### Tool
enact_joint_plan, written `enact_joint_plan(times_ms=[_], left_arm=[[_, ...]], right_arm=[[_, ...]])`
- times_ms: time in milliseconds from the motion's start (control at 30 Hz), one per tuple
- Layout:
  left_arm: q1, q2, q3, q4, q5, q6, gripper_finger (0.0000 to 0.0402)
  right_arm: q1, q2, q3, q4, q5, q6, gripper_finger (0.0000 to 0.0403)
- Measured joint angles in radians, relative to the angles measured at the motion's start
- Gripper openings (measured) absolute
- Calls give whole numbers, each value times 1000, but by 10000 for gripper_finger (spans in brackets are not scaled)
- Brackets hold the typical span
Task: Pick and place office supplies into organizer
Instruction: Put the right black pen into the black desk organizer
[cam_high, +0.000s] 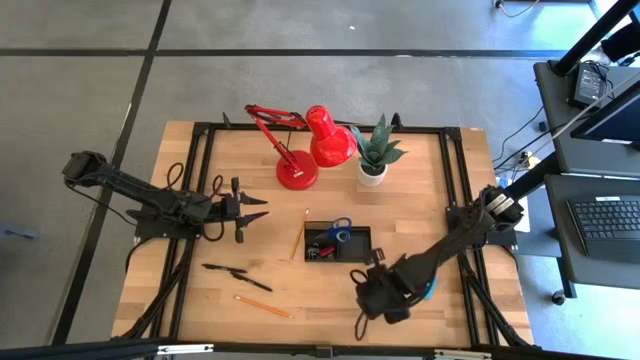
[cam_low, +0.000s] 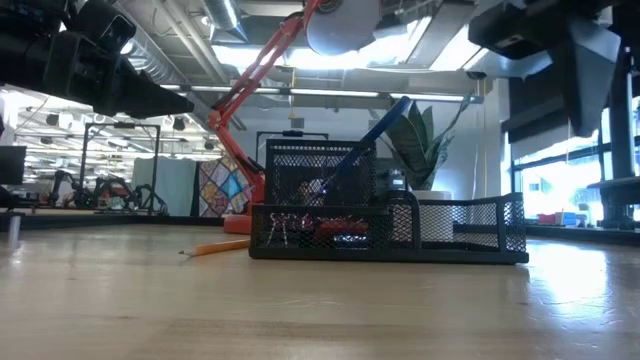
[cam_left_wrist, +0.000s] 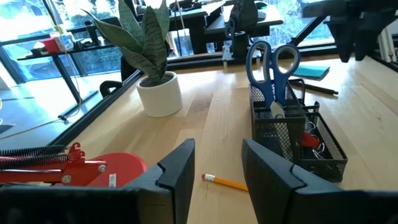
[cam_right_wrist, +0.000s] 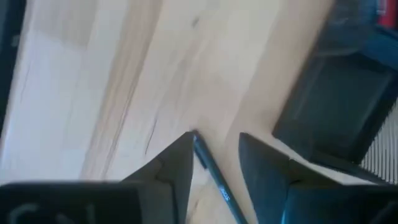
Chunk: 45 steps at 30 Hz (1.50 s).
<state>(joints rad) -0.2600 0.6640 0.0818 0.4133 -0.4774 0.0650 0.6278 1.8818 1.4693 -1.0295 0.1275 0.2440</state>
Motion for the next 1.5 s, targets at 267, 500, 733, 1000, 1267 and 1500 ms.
enact_joint_plan(times_ms=[267,500,733,1000,1267,1500], left_arm=[[0,0,0,-6,0,0,127],[0,0,0,-6,0,0,127],[0,0,0,-7,0,-1,127],[0,0,0,-7,0,0,127],[0,0,0,-7,0,-1,127],[0,0,0,-7,-1,-1,127]], right_arm=[[16,3,-35,-20,-29,-44,131],[-10,3,-167,89,-81,-75,131],[-17,3,-264,208,-81,-127,131],[-17,-4,-345,307,-105,-125,131],[-17,-3,-364,323,-104,-88,131],[-17,5,-322,297,-104,-66,131]])
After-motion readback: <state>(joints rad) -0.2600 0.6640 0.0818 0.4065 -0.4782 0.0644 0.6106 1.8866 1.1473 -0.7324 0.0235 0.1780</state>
